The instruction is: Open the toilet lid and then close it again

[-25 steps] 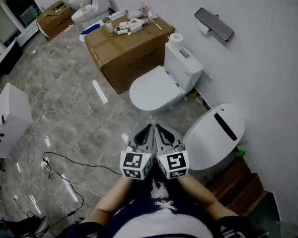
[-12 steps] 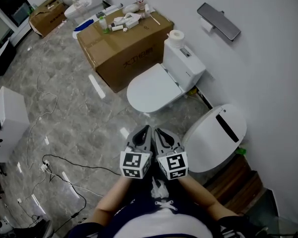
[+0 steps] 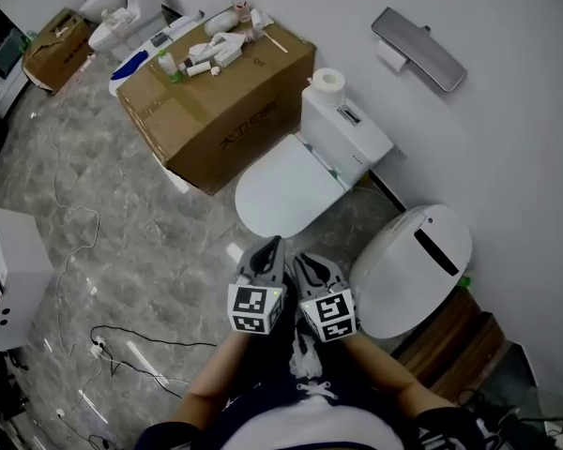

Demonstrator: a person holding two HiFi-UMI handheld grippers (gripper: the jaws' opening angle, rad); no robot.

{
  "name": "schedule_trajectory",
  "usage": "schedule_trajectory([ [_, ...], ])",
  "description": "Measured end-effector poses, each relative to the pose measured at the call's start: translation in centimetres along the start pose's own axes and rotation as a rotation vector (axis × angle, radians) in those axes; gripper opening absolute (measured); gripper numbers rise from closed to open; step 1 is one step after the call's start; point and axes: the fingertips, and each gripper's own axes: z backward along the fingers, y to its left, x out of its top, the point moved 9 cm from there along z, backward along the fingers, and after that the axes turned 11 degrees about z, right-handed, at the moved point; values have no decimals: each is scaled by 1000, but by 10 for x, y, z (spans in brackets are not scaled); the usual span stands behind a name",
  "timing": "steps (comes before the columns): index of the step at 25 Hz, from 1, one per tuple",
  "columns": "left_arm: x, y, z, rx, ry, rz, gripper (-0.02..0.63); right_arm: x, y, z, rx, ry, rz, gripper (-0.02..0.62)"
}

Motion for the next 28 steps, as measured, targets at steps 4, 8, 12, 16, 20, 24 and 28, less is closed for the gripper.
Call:
schedule_trajectory([
  [4, 12, 34, -26, 0, 42, 5, 5, 2, -15, -35, -30, 48, 4, 8],
  [8, 6, 66, -49, -2, 91, 21, 5, -2, -26, -65, -42, 97, 16, 8],
  [12, -8, 85, -70, -13, 124, 62, 5, -21, -35, -96, -19, 173, 9, 9],
  [16, -34, 95, -90, -45, 153, 127, 5, -47, -42, -122, 45, 238, -14, 39],
  [20, -70, 114, -111, -16, 182, 178, 5, -77, -49, -152, 111, 312, -42, 91],
  [24, -110, 137, -132, 40, 227, 218, 5, -112, -61, -181, 139, 353, -120, 91],
  [28, -154, 159, -146, 111, 256, 276, 5, -152, -68, -207, 158, 404, -173, 91],
])
